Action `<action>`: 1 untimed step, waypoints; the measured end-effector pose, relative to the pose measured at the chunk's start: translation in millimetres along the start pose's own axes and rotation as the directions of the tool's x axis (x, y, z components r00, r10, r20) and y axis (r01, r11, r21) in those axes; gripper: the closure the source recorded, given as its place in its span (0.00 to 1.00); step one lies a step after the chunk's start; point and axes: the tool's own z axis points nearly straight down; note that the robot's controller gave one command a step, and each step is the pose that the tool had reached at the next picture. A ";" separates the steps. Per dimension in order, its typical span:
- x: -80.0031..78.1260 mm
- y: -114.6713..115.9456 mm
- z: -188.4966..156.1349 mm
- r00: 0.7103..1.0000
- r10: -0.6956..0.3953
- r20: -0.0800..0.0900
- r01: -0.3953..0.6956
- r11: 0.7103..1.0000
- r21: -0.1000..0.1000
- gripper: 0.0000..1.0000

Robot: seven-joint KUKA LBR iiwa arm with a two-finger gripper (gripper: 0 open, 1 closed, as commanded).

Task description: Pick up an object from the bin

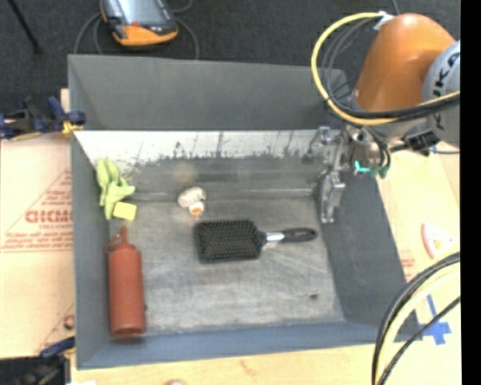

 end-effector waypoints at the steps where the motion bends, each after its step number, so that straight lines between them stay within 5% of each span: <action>1: -1.5 0.2 -5.5 1.000 -0.002 0.009 0.002 1.000 0.002 0.00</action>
Offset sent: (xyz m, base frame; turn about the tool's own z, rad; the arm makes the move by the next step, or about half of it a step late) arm -0.0195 0.0393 -0.1392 -0.0761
